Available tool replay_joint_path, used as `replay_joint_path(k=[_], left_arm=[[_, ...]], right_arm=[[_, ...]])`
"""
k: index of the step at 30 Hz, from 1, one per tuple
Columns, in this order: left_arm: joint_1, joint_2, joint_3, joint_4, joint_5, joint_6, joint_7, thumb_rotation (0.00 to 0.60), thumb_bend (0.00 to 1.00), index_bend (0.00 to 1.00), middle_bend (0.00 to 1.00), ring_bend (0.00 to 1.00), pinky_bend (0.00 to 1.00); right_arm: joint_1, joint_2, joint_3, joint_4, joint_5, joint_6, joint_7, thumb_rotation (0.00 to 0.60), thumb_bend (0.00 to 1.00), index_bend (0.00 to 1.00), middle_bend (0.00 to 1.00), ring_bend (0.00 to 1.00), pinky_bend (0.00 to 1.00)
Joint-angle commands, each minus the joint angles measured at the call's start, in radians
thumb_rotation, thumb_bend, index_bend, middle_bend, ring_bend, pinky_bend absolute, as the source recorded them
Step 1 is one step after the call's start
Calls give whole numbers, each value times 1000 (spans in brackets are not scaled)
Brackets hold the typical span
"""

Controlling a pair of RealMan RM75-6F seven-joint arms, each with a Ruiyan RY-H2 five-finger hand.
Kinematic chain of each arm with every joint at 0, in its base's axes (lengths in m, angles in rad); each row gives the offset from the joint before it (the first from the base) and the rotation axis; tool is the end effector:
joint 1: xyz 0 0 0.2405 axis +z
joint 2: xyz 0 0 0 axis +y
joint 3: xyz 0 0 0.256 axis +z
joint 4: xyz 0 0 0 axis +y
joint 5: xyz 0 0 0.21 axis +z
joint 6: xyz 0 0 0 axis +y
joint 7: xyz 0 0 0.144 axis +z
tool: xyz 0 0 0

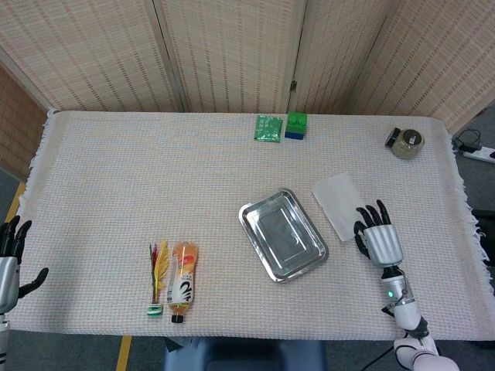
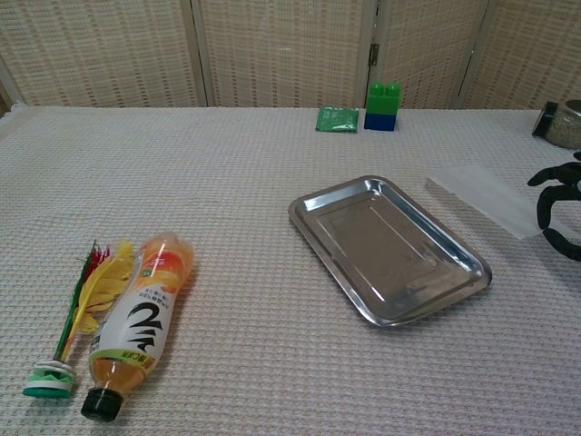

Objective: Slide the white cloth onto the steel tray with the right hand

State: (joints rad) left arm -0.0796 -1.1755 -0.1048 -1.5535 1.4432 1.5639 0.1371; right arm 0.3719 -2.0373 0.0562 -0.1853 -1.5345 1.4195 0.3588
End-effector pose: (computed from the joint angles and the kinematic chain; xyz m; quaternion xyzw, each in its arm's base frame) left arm -0.3174 0.1899 0.1680 -0.5698 -0.3242 -0.3730 0.6566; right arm -0.3385 -0.2868 -0.0039 0.6539 -0.2811 0.4027 0.5755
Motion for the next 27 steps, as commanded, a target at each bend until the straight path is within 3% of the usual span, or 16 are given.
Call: replay_joint_path(k=[1,17,27], left_arm=[[0,0,0,0,0,0,0,600,286,0,0,0,0],[-1,3,4,-9,8,-4,-4,600,286,0,0,0,0],[6,17,3,-21,15,11,-24,600,286,0,0,0,0]], right_arm=[[1,-2,2,2,2,5,4,600,522,674,257,171,0],[28,-9,35,-66,12,188,83,600,527,679,270,182,0],[86,-103,-34,-53,-81,300,90,600,526,679,280,193,0]])
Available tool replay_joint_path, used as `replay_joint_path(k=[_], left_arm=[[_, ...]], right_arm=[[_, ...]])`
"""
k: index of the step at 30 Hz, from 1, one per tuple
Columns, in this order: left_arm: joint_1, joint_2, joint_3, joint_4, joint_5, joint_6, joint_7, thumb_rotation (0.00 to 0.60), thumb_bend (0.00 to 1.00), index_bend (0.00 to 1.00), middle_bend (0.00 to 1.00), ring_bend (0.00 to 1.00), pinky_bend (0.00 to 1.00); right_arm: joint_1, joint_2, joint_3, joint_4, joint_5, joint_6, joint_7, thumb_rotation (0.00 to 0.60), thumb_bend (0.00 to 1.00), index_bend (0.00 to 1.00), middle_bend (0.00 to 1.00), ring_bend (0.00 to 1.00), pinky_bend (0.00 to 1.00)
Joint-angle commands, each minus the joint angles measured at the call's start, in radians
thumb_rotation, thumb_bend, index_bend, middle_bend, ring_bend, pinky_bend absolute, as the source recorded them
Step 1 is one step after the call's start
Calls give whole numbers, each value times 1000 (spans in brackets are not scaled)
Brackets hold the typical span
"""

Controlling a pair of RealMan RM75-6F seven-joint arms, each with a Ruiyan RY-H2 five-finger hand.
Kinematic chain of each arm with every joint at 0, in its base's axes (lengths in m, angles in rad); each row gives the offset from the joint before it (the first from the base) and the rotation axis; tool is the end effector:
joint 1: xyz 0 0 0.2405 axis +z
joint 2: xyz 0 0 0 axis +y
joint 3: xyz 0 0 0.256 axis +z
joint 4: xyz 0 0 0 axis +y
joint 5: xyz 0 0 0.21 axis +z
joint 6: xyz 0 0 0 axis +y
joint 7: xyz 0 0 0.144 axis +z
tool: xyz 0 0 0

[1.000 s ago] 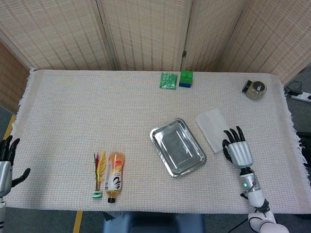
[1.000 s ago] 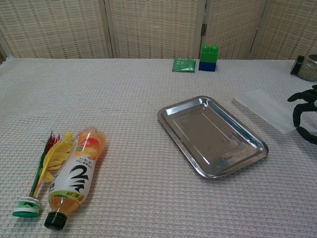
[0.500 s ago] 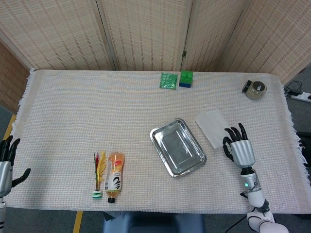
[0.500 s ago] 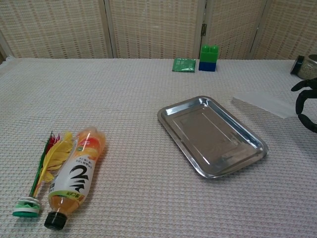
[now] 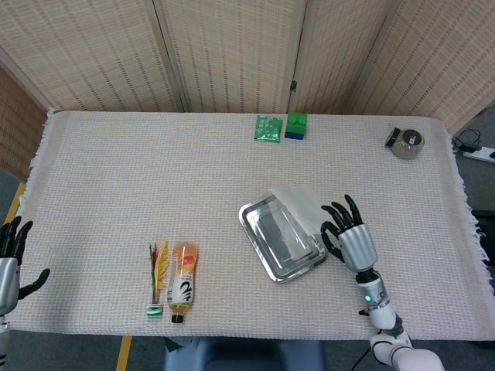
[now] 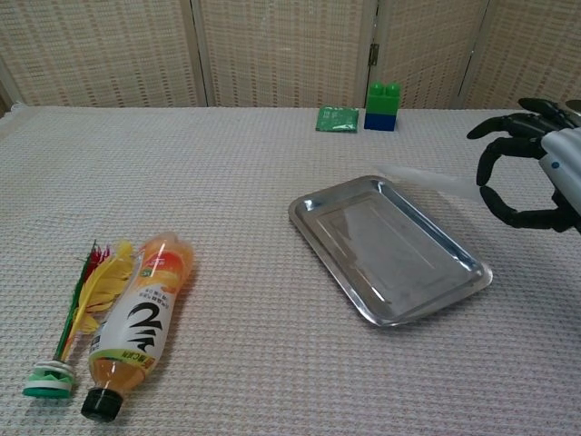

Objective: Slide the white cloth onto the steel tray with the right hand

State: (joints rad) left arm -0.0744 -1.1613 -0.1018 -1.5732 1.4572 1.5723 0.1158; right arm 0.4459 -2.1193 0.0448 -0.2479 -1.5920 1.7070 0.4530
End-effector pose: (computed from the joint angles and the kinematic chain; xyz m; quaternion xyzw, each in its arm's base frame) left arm -0.3136 0.1875 0.1706 -0.5682 -0.3282 -0.3843 0.6495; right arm -0.2559 -0.2827 -0.0257 0.6220 -0.2302 0.5806 0.4722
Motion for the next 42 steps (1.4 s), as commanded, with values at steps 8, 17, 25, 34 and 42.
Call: replay_joint_path(k=[8,17,25,34,42], left_arm=[[11,18,-3,-13,8,23,-16,600,286,0,0,0,0],[12,20,-1,-19,12,22,-16,600,287,0,0,0,0],[12,22,-1,-20,10,18,-21,600,287,0,0,0,0],[18,32,-1,-27,18,28,-41,600,286,0,0,0,0],[23,43,3,-38,34,39,-58,600,287,0,0,0,0]], right_arm=[[25,-48,-72,33,-72,21,-39,600,526,679,281,208,0],[16,-30,-112,47,-98,-48,-78,600,526,679,283,211,0],[2,-40,-130,43,-105,-93,-108,600,526,679,283,211,0],[-35,-55,-136,35,-105,-75,-154,600,527,679,283,211,0],[-82,-59,-140,27,-103,-53,-195,600,526,679,283,211,0]])
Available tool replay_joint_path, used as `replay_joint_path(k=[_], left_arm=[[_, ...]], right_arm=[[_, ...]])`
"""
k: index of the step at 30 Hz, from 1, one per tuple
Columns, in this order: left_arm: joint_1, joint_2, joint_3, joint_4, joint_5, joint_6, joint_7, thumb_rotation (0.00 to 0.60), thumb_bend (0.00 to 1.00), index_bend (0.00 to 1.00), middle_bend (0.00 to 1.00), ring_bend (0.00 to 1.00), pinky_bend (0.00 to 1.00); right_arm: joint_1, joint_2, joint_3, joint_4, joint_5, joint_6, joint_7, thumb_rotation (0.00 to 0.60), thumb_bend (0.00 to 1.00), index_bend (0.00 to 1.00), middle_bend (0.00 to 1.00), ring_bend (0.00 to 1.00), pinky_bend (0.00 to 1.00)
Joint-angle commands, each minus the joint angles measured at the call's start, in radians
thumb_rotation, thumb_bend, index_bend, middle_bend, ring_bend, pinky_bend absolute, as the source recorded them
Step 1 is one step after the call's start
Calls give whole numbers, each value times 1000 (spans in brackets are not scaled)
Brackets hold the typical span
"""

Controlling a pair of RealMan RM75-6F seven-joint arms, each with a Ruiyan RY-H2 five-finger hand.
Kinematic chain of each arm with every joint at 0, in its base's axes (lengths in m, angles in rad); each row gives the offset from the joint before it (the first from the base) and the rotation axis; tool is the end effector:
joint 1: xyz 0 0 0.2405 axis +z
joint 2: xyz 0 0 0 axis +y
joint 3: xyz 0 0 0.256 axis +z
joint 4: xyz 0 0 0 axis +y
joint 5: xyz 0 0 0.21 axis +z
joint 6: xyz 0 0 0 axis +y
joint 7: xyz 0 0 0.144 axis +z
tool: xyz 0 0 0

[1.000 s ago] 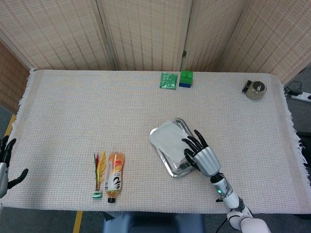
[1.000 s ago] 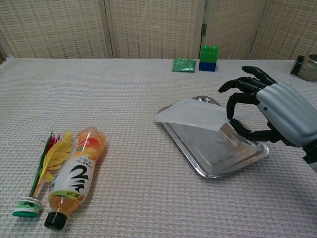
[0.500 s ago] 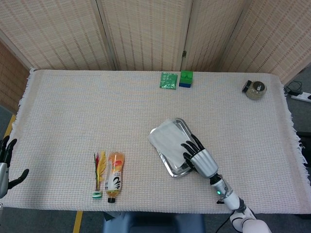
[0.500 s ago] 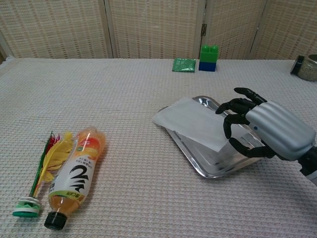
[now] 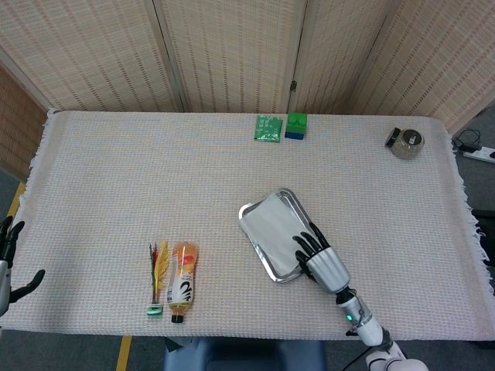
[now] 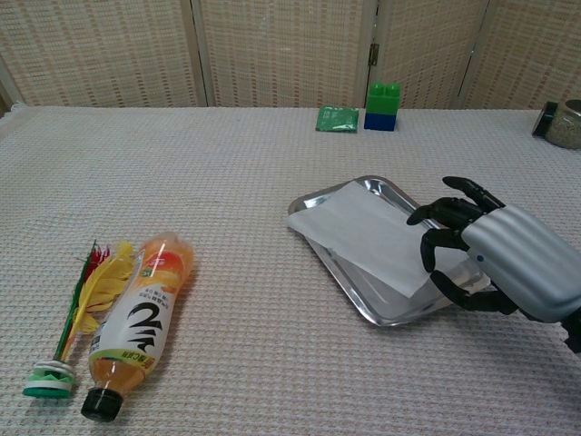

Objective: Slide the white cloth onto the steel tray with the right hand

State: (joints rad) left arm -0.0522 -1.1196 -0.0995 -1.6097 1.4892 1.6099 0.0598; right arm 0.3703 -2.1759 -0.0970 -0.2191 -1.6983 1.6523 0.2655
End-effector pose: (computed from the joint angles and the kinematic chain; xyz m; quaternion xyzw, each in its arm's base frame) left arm -0.3074 0.1793 0.1833 -0.5590 -0.3299 -0.4101 0.6407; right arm -0.2530 -0.2439 -0.0742 0.7167 -0.1967 0.4996 0.4450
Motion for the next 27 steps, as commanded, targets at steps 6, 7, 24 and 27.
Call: replay_joint_path(k=[6,7,24,27], left_arm=[[3,9,3,-8,9,4,-16,600,286,0,0,0,0],[3,10,3,-8,9,4,-19,600,286,0,0,0,0],[10,25,6,-18,26,16,-46,600,287,0,0,0,0],[10,26,6,-18,26,16,-45,600,287,0,0,0,0]], right_arm=[[-18,-23,21,-9,23,-6,-52,600,527,679,283,212,0],[-20,-28,24,-8,26,-7,-68,600,526,680,286,212,0],[-50,-45,35,-78,34,-7,-190,600,526,685,297,209,0],[-44,-48,40,-80,36,-8,-188,600,526,685,298,209,0]])
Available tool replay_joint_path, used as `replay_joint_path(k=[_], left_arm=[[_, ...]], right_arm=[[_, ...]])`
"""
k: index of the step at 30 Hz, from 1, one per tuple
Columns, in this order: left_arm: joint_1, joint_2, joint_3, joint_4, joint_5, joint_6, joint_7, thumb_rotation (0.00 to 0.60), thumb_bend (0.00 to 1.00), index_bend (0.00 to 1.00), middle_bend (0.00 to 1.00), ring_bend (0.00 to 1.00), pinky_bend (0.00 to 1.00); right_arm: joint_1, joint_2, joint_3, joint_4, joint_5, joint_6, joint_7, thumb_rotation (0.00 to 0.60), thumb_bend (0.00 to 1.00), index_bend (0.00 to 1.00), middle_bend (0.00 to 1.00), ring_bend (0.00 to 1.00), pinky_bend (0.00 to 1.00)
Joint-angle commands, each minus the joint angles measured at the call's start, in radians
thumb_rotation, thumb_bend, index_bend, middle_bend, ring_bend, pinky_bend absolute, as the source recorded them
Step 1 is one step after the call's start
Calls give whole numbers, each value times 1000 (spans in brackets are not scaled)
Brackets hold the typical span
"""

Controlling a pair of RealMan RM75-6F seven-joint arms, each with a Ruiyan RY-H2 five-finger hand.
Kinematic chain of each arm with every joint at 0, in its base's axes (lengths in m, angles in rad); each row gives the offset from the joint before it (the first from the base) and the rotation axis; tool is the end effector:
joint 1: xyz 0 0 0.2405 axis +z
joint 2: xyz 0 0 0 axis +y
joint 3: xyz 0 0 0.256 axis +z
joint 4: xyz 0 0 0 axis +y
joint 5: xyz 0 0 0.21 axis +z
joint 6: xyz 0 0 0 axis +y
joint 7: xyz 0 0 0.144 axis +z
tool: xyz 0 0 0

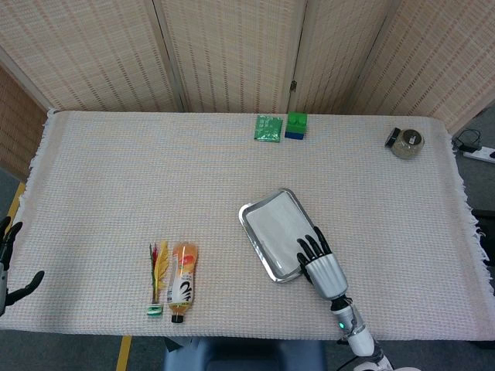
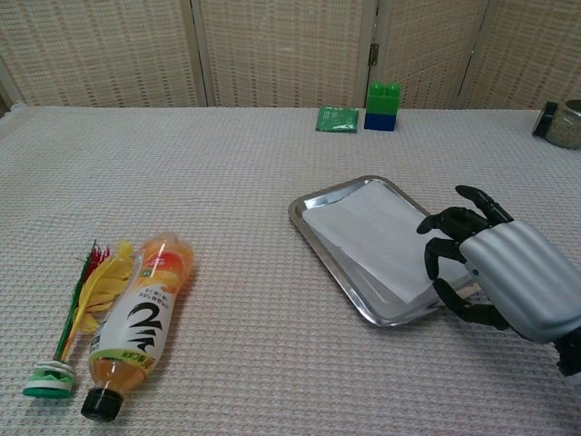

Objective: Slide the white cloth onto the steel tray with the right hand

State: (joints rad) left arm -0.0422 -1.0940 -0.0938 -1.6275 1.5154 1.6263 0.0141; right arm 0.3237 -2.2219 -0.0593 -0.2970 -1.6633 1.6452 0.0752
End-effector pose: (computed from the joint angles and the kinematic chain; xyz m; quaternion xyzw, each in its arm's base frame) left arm -0.3034 0.1748 0.1895 -0.5573 -0.3338 -0.4274 0.6288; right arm -0.2442 -0.2280 -0.0909 0.6936 -0.1974 0.4750 0.5043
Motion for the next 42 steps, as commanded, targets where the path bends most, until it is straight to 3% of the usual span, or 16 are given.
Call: replay_joint_path(k=[1,6,11,17,21,28,32,36,39,42], left_arm=[[0,0,-1,0,-1,0,1,600,287,0,0,0,0],[0,-1,-3,3,-1,1,-2,600,286,0,0,0,0],[-2,1,1,3,1,-6,-3,600,288,0,0,0,0],[-3,2,2,2,6,-5,-2,600,291,0,0,0,0],[-3,0,2,2,10,-2,2,600,292,0,0,0,0],[-3,0,0,3,8,0,-3,600,292,0,0,0,0],[-4,1,-1,0,6,-3,-4,600,293,0,0,0,0],[-3,0,0,0,11,2,-1,600,293,0,0,0,0],[-1,1,-1,0,11,5,-4,600,293,0,0,0,0],[-1,2,0,0,12,5,-4,600,293,0,0,0,0]], right_arm=[[6,-2,4,-2,1,0,4,600,526,685,298,209,0],[12,4,-1,3,-8,4,9,600,527,656,278,199,0],[13,20,-12,-1,-17,-8,11,600,526,448,167,145,0],[23,44,-14,-25,-21,-26,-8,600,526,272,69,81,0],[28,66,-12,-65,-21,-33,-15,600,526,217,40,60,0],[16,133,-41,-169,-33,-88,-16,600,526,208,26,45,0],[34,199,-40,-300,-18,-185,-75,600,527,142,1,5,0],[64,305,-21,-538,6,-268,-133,600,527,74,0,0,0],[72,395,-12,-721,15,-286,-174,600,526,56,0,0,0],[62,452,-12,-822,8,-263,-166,600,526,49,0,0,0]])
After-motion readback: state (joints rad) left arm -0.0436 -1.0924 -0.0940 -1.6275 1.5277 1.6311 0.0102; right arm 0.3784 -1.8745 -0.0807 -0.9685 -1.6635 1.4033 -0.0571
